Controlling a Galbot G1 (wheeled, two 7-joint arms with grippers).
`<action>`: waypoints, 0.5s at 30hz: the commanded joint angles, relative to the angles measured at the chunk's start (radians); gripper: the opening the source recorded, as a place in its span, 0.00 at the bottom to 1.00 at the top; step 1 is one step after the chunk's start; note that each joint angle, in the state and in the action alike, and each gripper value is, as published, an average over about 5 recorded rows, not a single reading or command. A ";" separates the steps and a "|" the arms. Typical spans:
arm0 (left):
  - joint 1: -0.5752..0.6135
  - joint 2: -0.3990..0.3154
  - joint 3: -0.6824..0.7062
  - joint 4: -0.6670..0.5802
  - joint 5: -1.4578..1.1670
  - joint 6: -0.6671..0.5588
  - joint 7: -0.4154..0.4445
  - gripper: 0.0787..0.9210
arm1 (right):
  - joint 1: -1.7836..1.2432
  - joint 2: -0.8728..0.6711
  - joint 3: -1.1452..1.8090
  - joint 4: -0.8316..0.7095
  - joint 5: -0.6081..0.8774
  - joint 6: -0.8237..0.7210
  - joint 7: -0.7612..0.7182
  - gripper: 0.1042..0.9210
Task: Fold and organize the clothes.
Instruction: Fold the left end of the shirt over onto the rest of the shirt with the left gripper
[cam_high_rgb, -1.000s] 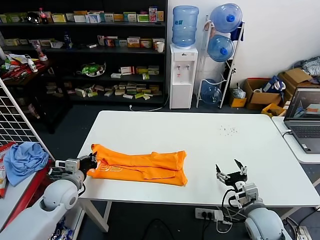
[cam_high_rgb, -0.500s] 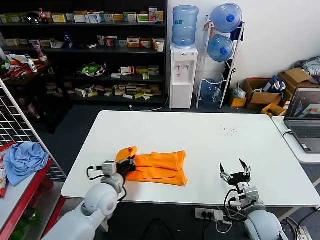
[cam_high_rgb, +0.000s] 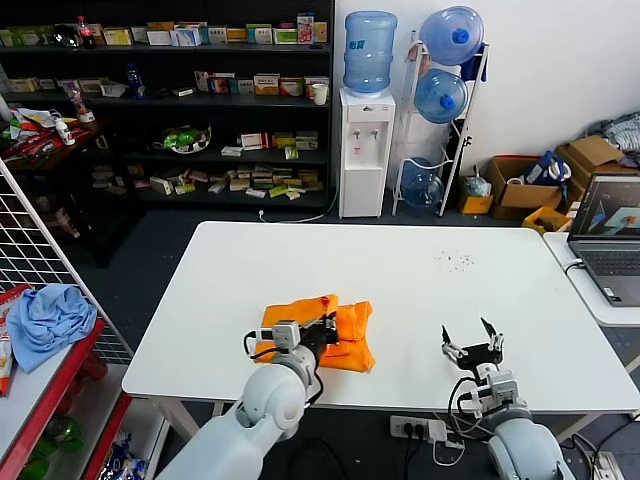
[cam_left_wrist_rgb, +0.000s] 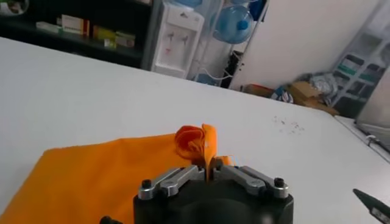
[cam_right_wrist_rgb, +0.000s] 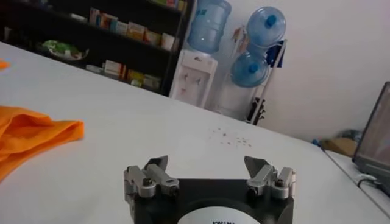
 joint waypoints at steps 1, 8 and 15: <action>-0.028 -0.128 0.030 0.107 0.045 -0.124 0.038 0.15 | 0.012 0.016 -0.003 -0.005 -0.001 -0.003 0.003 0.88; 0.000 -0.110 -0.007 0.091 0.044 -0.166 0.051 0.38 | 0.008 0.029 -0.017 -0.001 -0.009 -0.006 0.005 0.88; 0.049 0.059 -0.069 0.007 0.065 -0.159 0.085 0.63 | 0.009 0.014 -0.024 0.016 -0.007 -0.016 0.004 0.88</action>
